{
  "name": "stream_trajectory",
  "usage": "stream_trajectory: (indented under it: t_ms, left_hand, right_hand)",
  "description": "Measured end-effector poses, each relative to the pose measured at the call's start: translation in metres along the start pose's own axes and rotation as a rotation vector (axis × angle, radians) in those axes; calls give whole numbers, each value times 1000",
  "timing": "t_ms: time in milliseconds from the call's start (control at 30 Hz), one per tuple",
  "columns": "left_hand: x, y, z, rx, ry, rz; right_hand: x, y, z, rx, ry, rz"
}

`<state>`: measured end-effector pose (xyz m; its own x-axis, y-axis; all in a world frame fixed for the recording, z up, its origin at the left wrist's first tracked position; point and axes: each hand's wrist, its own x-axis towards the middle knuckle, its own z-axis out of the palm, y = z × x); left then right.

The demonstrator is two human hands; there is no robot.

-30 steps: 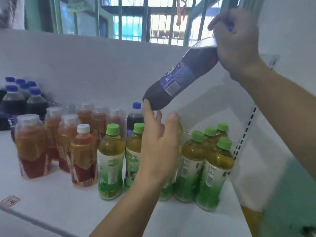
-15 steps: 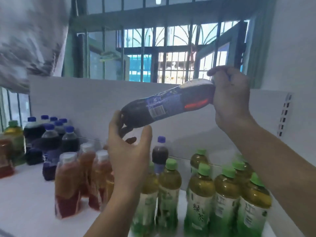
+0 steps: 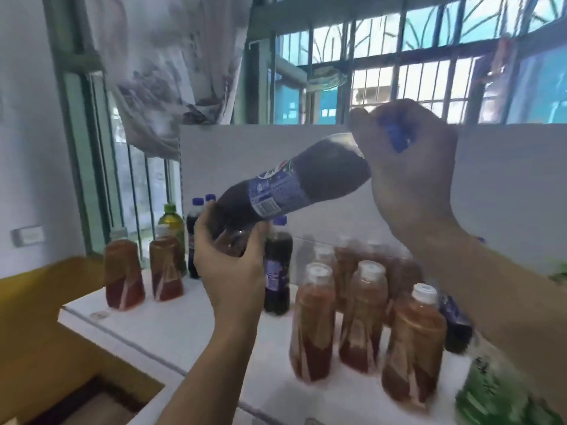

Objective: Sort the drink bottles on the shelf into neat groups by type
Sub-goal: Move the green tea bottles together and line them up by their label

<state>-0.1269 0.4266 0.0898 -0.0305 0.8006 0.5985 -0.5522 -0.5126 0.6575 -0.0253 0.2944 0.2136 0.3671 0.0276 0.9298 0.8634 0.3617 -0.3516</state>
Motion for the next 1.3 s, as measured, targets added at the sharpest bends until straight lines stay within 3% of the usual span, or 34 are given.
stream_trajectory:
  t_ms: [233, 400, 533, 600, 700, 867, 1200, 1300]
  left_hand:
    - [55, -86, -90, 202, -49, -210]
    - [52, -140, -123, 492, -201, -404]
    - [56, -162, -133, 845, -290, -388]
    - [59, -167, -135, 989, -297, -376]
    - [60, -175, -137, 981, -309, -410]
    - [62, -187, -136, 1201, -441, -397]
    - [63, -181, -136, 1286, -486, -402]
    - [57, -169, -136, 1152, -424, -411]
  right_hand:
    - [-7, 35, 131, -153, -406, 56]
    - [-26, 74, 203, -352, -703, 86]
    - [-39, 102, 231, -444, -862, 156]
    - [-47, 114, 238, -471, -894, 188]
    - [-54, 126, 245, -473, -889, 242]
    - [-66, 137, 252, -474, -869, 268]
    - [-66, 134, 248, -453, -926, 255]
    - [-61, 127, 230, -441, -900, 247]
